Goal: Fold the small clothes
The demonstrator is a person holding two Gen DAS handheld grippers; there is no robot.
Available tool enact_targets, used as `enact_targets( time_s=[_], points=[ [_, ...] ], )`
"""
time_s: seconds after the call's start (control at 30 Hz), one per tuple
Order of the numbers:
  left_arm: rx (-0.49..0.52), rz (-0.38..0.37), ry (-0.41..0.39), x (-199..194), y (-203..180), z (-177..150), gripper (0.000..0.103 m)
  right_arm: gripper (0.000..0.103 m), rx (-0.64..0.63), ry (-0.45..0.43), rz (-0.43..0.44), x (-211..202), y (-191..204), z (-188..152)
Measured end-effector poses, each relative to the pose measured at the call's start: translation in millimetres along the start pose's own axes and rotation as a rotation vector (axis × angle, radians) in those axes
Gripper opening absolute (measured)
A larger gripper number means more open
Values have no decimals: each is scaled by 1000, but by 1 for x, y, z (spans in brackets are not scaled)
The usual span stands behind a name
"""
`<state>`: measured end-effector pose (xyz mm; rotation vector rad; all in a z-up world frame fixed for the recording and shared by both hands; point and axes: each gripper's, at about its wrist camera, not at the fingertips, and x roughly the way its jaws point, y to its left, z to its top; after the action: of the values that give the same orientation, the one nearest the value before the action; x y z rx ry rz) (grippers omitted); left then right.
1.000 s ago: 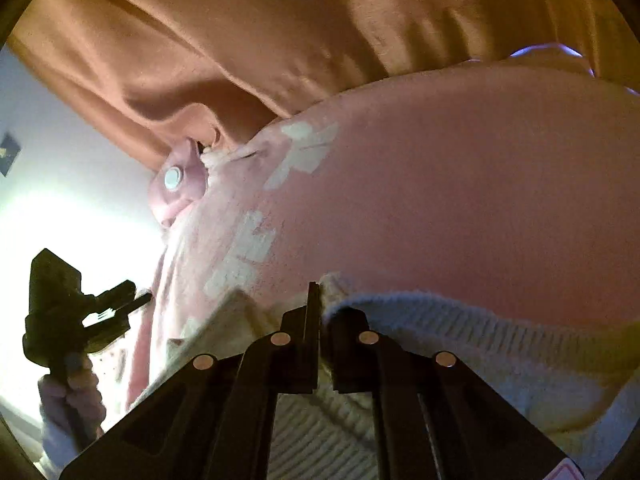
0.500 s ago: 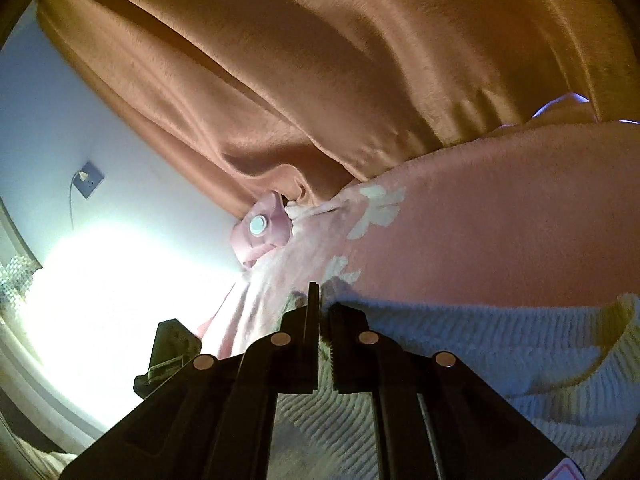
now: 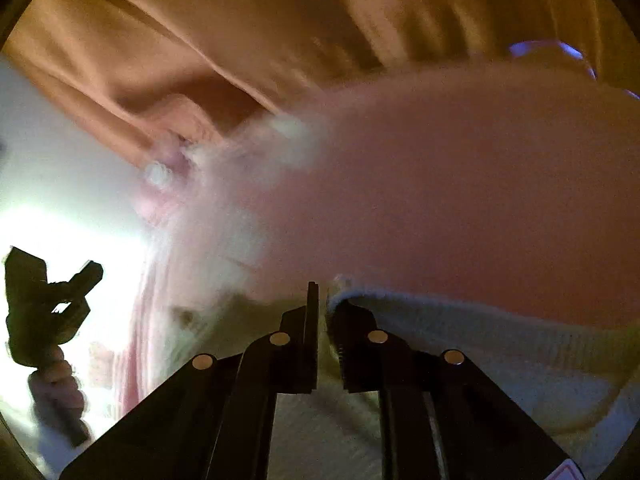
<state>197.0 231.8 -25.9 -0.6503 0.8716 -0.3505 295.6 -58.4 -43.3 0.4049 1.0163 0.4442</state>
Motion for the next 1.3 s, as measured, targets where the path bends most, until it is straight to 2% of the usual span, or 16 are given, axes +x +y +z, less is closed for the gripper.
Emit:
enact_targets(
  time_s=[0.03, 0.1, 0.13, 0.17, 0.3, 0.47, 0.63, 0.8, 0.9, 0.93, 0.97, 1.0, 1.03, 1.07, 1.2, 1.3],
  points=[
    [-20, -15, 29, 2, 3, -7, 13, 12, -2, -17, -22, -6, -1, -1],
    [-14, -21, 49, 1, 4, -22, 47, 25, -31, -79, -38, -33, 2, -7],
    [-12, 5, 44, -1, 5, -29, 67, 44, -52, -107, -62, -46, 4, -11],
    [-14, 36, 36, -2, 7, -36, 71, 51, -71, -129, -81, -60, 5, -17],
    [-65, 104, 69, 0, 15, -59, 70, 51, -143, -146, -87, -115, 0, -61],
    [-13, -47, 40, -13, -32, -88, 71, 50, -42, -114, -82, -166, -36, -131],
    [131, 11, 66, 15, -71, -82, 82, 56, 65, -283, -341, -238, -87, -162],
    [112, 154, 112, 58, -45, -72, 85, 68, 123, -274, -481, -256, -139, -148],
    [64, 170, 91, 70, -29, -78, 74, 68, 142, -212, -475, -238, -159, -144],
    [79, 176, 64, 68, -31, -80, 59, 68, 144, -199, -461, -231, -163, -144],
    [91, 168, 62, 66, -32, -81, 29, 59, 134, -187, -436, -224, -164, -145],
    [91, 158, 70, 64, -32, -81, 15, 48, 121, -183, -417, -223, -162, -147],
    [85, 150, 69, 60, -33, -81, 11, 22, 107, -186, -396, -222, -157, -146],
    [81, 142, 47, 54, -34, -79, 8, 8, 99, -216, -357, -227, -151, -144],
    [181, 175, -64, 31, -59, -69, 7, 8, 142, -403, -232, -268, -140, -132],
    [240, 269, -92, 36, -62, -61, 3, 9, 124, -381, -329, -257, -153, -120]
  ],
)
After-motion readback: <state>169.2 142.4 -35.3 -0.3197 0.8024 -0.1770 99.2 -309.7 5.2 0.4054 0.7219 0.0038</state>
